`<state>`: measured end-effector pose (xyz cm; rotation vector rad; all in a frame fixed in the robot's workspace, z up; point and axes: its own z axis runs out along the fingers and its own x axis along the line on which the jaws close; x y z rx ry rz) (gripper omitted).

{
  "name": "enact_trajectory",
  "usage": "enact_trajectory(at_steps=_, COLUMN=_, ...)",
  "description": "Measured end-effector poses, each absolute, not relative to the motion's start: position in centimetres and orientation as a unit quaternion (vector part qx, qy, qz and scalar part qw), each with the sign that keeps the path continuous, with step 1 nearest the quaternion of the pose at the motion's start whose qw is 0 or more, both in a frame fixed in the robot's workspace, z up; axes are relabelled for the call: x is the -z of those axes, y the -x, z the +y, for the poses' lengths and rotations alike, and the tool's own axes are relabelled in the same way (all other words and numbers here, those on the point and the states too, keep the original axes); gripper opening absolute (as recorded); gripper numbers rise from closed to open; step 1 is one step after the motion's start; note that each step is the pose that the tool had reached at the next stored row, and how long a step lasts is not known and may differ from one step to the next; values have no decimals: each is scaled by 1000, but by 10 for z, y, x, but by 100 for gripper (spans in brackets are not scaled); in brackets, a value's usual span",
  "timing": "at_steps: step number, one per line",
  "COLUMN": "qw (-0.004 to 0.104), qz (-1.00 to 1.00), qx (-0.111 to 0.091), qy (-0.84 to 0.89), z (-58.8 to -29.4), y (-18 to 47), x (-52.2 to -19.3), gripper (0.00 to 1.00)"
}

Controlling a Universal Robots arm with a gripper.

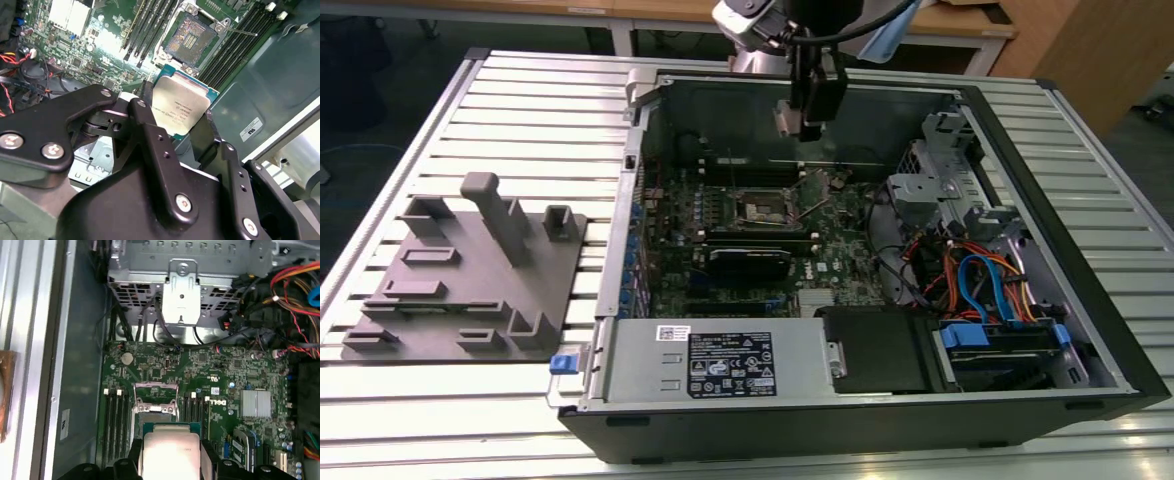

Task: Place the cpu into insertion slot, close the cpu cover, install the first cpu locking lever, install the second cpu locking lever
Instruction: 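Place the cpu into insertion slot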

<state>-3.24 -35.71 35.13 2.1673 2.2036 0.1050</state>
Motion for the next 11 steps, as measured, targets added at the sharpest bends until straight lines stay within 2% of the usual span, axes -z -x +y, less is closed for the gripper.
enact_trajectory(at_steps=11, qw=25, qz=706, qx=-34, qy=-707, z=-357, y=32, x=-350, gripper=54)
